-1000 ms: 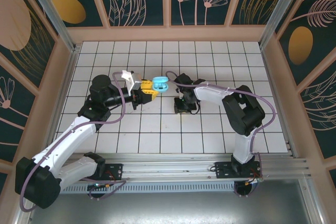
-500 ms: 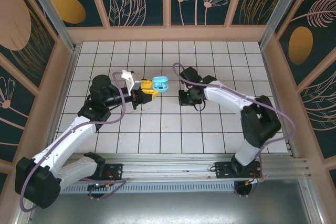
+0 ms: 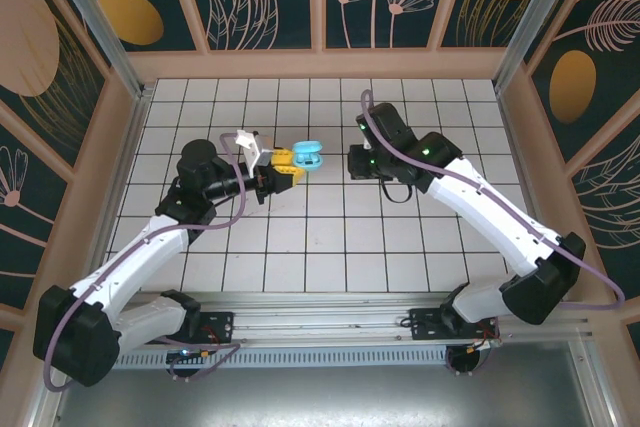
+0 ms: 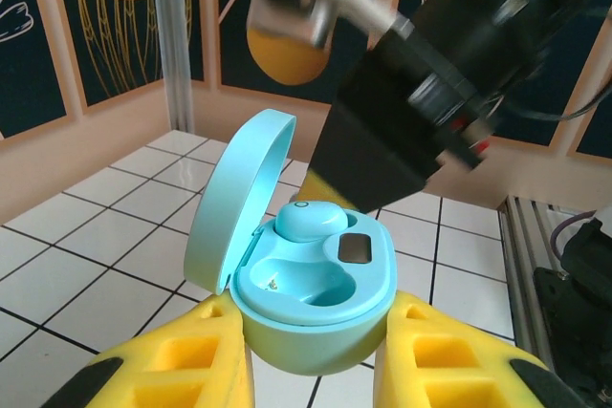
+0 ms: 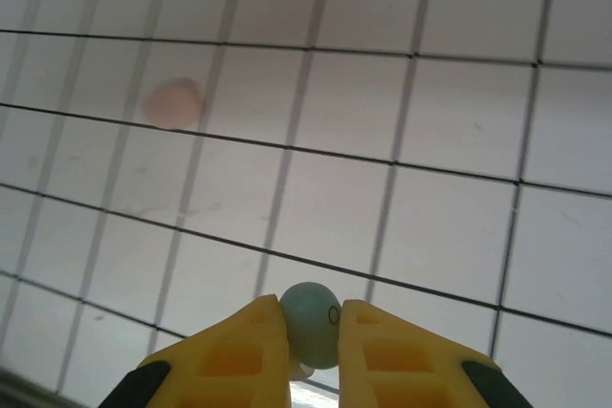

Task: Insert the wireless bluetooth earbuds into the charging case

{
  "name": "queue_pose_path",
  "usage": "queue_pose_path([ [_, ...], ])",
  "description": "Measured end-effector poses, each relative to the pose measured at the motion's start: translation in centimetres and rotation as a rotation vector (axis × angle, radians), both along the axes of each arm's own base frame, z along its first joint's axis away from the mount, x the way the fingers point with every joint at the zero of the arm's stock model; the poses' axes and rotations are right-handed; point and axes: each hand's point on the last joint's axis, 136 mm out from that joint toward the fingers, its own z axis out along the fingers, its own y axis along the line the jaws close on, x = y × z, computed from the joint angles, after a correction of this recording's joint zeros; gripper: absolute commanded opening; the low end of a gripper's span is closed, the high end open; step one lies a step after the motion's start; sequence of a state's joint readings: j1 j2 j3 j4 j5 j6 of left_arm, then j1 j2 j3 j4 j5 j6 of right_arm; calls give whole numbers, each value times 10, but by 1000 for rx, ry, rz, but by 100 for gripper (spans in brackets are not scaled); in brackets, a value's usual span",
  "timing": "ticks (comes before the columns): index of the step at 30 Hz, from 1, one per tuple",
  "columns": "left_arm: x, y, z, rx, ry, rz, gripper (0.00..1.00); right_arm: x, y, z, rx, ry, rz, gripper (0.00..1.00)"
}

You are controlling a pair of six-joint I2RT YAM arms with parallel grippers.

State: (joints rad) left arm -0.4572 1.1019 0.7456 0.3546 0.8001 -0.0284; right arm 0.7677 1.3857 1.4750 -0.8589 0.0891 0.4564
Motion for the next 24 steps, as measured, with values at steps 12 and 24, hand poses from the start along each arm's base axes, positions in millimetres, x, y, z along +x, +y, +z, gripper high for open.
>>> queue_pose_path([
  [12, 3, -1, -3, 1, 2, 2, 0, -30, 33, 64, 50, -95, 58, 14],
  [24, 6, -1, -1, -6, -14, 16, 0, -39, 76, 65, 54, -79, 138, 14],
])
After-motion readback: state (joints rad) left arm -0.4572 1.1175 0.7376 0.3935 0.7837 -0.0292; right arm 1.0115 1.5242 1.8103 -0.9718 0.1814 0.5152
